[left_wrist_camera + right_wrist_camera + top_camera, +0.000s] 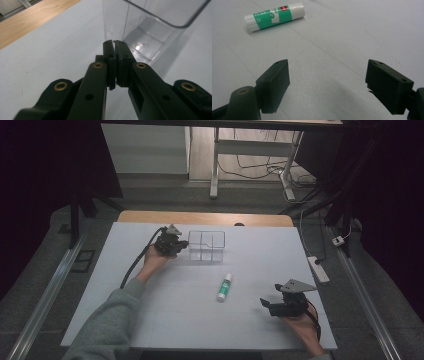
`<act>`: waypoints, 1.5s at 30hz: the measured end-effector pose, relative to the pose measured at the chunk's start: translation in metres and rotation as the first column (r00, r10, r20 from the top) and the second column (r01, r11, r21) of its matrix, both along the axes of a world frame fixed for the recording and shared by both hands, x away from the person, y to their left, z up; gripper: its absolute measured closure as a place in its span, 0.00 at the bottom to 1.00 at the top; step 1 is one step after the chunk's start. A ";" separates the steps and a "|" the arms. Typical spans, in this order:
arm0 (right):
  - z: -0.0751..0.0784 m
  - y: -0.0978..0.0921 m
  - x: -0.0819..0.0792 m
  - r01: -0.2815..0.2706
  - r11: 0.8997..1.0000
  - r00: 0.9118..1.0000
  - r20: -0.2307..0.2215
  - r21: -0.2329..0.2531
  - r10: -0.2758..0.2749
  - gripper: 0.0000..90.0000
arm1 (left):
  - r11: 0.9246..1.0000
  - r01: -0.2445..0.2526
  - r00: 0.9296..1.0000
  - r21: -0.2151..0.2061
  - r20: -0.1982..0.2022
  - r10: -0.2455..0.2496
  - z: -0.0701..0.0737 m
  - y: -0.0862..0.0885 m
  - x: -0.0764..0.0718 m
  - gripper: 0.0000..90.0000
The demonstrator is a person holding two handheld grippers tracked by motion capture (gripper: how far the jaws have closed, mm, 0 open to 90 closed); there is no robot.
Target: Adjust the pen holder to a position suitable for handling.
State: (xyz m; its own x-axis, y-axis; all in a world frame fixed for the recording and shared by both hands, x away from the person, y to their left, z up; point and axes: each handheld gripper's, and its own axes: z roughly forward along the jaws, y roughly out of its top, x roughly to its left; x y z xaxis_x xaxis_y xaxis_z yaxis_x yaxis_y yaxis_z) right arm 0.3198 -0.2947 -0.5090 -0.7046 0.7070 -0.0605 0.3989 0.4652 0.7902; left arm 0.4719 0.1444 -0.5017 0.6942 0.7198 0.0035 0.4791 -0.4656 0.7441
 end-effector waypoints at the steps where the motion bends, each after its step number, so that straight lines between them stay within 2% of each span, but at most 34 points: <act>1: 0.000 -0.001 0.000 0.001 1.000 1.000 0.002 0.004 -0.001 0.21 | 1.000 0.005 1.000 0.001 -0.003 -0.005 0.001 0.001 -0.001 0.96; 5: 0.000 -0.002 0.001 0.005 1.000 1.000 0.001 0.007 -0.005 0.21 | 1.000 0.018 1.000 -0.003 -0.012 -0.018 0.004 0.004 -0.011 0.95; 9: 0.000 -0.002 0.001 -0.001 1.000 1.000 0.006 0.006 0.001 0.21 | 1.000 0.025 1.000 0.003 -0.008 -0.025 0.008 0.007 -0.024 0.90; 12: 0.001 -0.002 0.000 -0.003 1.000 1.000 0.010 0.008 0.003 0.21 | 1.000 0.024 1.000 -0.001 -0.006 -0.024 0.010 0.008 -0.031 0.82; 18: 0.002 -0.003 0.000 -0.012 1.000 1.000 0.016 0.012 0.012 0.21 | 0.999 0.029 0.999 -0.019 -0.028 -0.029 0.017 0.002 -0.049 0.62; 25: 0.002 -0.003 0.000 -0.017 1.000 1.000 0.024 0.007 0.017 0.22 | 0.999 0.033 0.998 -0.017 -0.050 -0.034 0.022 -0.005 -0.062 0.48; 26: 0.002 -0.003 0.000 -0.016 1.000 1.000 0.025 0.008 0.016 0.22 | 0.999 0.025 0.998 -0.032 -0.061 -0.027 0.023 -0.006 -0.065 0.46; 30: 0.001 -0.003 0.000 -0.013 1.000 1.000 0.024 0.013 0.013 0.22 | 0.999 0.008 0.997 -0.045 -0.078 -0.011 0.026 -0.008 -0.070 0.40; 32: 0.001 -0.003 0.000 -0.005 1.000 1.000 0.030 0.010 0.005 0.22 | 0.998 -0.004 0.995 -0.058 -0.100 -0.002 0.029 -0.008 -0.073 0.38; 37: 0.001 -0.003 0.000 -0.003 1.000 0.999 0.035 0.008 0.003 0.22 | 0.998 0.000 0.994 -0.064 -0.110 -0.007 0.035 -0.009 -0.077 0.36; 45: 0.001 -0.003 -0.001 0.001 1.000 0.999 0.036 0.007 -0.001 0.23 | 0.995 0.041 0.989 -0.092 -0.135 -0.053 0.043 -0.015 -0.085 0.36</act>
State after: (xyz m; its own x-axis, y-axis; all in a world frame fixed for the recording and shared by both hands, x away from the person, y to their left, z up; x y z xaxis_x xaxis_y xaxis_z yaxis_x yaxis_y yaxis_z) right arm 0.3185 -0.2981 -0.5080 -0.7014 0.7081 -0.0809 0.3707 0.4594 0.8072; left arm 0.3873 0.1296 -0.4590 0.7166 0.6797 -0.1568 0.5590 -0.4251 0.7119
